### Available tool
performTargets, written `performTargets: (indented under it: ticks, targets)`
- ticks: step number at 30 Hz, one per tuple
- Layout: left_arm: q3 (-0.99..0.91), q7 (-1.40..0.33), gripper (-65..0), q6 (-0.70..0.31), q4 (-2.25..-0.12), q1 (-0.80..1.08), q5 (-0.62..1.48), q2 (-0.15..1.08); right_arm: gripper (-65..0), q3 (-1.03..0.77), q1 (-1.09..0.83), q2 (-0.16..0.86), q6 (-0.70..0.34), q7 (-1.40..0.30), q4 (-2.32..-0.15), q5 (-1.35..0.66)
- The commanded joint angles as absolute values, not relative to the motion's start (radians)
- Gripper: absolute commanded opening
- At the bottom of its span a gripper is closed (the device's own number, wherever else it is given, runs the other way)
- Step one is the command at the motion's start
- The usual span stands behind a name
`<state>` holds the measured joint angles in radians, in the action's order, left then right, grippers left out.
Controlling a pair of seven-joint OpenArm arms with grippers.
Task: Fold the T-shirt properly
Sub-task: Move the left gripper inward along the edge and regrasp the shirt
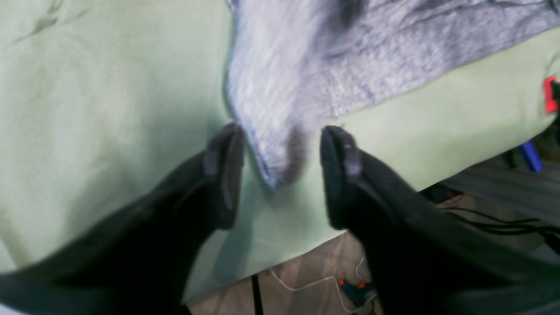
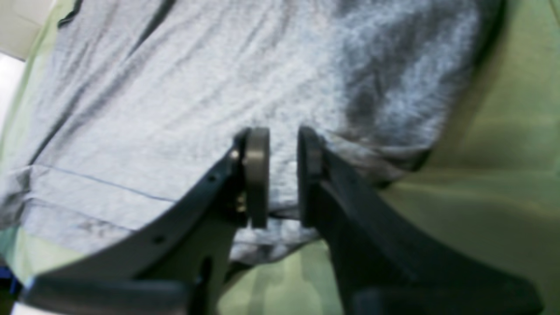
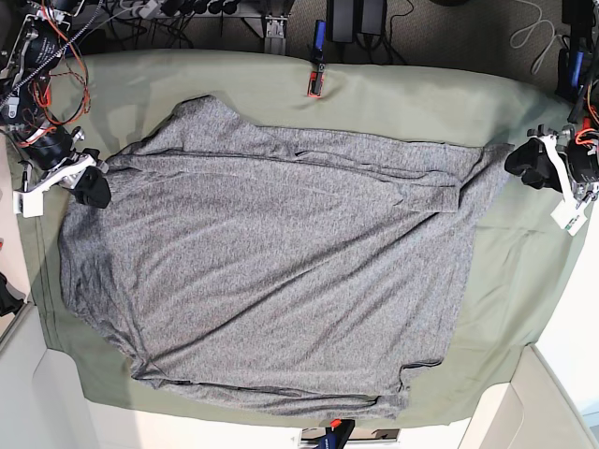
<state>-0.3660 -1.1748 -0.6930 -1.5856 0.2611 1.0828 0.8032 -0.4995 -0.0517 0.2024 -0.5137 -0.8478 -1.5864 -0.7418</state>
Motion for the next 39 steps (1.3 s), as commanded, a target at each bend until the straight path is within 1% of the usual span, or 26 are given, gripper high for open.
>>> performTargets:
  ticks: [1, 4, 8, 11, 12, 15, 17, 20, 23, 28, 30, 33, 39]
  targets:
    - [-0.378, -1.164, -31.9, -0.698, -1.595, 0.255, 1.104, 0.829, -53.0, -0.503, -0.050, 0.215, -0.540, -0.846, -1.610, -0.781]
    - [-0.378, -1.164, -31.9, -0.698, -1.595, 0.255, 1.114, 0.829, -53.0, -0.503, -0.094, 0.214, -0.566, -0.859, -1.631, -0.831]
    - [-0.378, -1.171, -31.9, -0.698, -1.612, 0.252, 1.229, 0.826, -53.0, -0.502, -0.168, 0.213, -0.565, -0.857, -1.675, -0.831]
    - [-0.378, -1.148, -32.0, -0.698, -1.672, 0.221, 1.234, 0.788, -53.1, -0.503, -0.215, 0.213, -0.565, -0.847, -1.694, -0.830]
    - [-0.378, -1.122, -32.0, -0.698, -1.685, 0.213, 1.213, 0.772, -53.1, -0.503, -0.223, 0.213, -0.565, -0.846, -1.695, -0.830]
    - [-0.350, -0.986, -32.0, -0.698, -1.682, 0.179, 1.006, 0.731, -53.1, -0.503, -0.231, 0.213, -0.565, -0.846, -1.695, -0.826]
    - [-0.310, -0.896, -32.0, -0.698, -1.663, 0.178, 0.930, 0.723, -53.1, -0.502, -0.228, 0.213, -0.565, -0.842, -1.695, -0.823]
    - [-0.237, -0.830, -32.0, -0.698, -1.655, 0.177, 0.852, 0.702, -53.1, -0.502, -0.227, 0.213, -0.565, -0.834, -1.695, -0.819]
    - [-0.173, -0.751, -32.0, -0.698, -1.654, 0.167, 0.723, 0.672, -53.1, -0.503, -0.229, 0.213, -0.565, -0.834, -1.695, -0.807]
    - [-0.120, -0.709, -32.1, -0.696, -1.608, 0.129, 0.598, 0.606, -53.1, -0.503, -0.230, 0.213, -0.564, -0.834, -1.695, -0.808]
    - [-0.116, -0.706, -32.1, -0.676, -1.575, 0.099, 0.568, 0.591, -53.1, -0.503, -0.231, 0.213, -0.564, -0.834, -1.695, -0.808]
    - [-0.116, -0.703, -32.1, -0.647, -1.533, 0.053, 0.556, 0.590, -53.1, -0.503, -0.231, 0.213, -0.564, -0.835, -1.695, -0.807]
    - [-0.116, -0.705, -32.1, -0.647, -1.520, 0.036, 0.530, 0.591, -53.1, -0.503, -0.231, 0.213, -0.564, -0.834, -1.695, -0.808]
